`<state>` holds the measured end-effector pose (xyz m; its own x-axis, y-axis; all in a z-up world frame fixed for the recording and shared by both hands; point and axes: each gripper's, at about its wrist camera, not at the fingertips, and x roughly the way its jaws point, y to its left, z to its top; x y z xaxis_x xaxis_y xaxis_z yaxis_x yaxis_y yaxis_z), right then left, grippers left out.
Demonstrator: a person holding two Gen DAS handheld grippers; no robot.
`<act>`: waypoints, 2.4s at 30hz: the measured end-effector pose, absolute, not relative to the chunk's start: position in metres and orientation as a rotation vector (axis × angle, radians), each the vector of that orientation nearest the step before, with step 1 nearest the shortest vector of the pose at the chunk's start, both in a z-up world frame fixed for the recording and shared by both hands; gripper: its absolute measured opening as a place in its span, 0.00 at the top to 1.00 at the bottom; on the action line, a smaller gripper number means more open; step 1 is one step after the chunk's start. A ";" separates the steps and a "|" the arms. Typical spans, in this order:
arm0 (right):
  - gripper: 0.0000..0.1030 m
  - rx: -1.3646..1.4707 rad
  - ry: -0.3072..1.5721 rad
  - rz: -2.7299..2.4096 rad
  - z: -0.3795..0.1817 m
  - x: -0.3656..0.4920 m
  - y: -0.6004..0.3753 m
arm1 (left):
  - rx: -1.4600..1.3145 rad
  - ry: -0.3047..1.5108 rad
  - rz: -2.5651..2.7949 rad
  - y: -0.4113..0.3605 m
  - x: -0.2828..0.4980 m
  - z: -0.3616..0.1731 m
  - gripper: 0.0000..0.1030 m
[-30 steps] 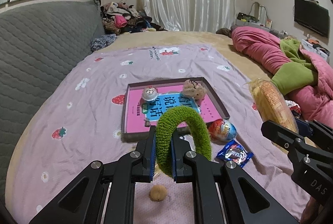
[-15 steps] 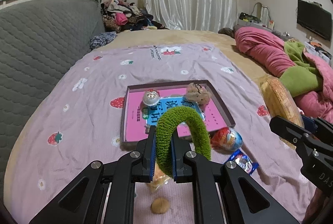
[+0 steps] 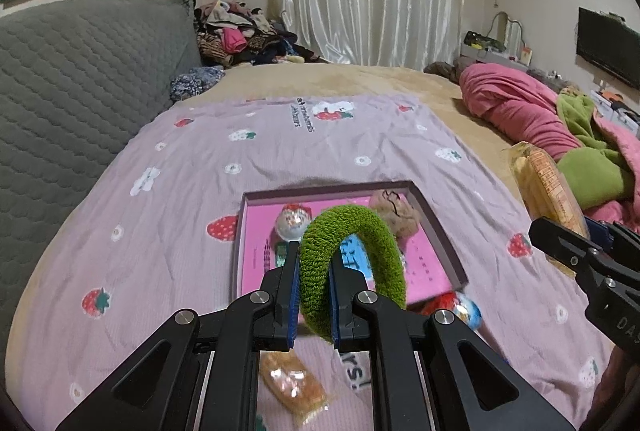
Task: Organize objects
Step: 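Lower the green ring with the left tool into the tray while the right tool lowers the cake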
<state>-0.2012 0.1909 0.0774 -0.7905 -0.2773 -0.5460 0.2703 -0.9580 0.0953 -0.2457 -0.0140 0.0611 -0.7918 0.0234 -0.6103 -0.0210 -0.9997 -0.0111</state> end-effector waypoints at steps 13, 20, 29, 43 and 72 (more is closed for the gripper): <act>0.61 0.834 -0.064 -2.735 0.041 -0.269 0.189 | -1.015 -0.087 2.975 -0.040 -0.314 0.029 0.89; 0.61 0.868 -0.049 -2.722 0.005 -0.296 0.184 | -1.083 -0.136 2.938 -0.048 -0.338 -0.021 0.89; 0.61 0.992 0.009 -2.680 -0.036 -0.313 0.177 | -1.167 -0.126 2.909 -0.054 -0.350 -0.063 0.89; 0.61 1.197 0.100 -2.646 -0.074 -0.328 0.174 | -1.336 -0.111 2.855 -0.064 -0.361 -0.094 0.87; 0.53 1.309 0.137 -2.609 -0.081 -0.333 0.173 | -1.385 -0.093 2.831 -0.062 -0.360 -0.099 0.70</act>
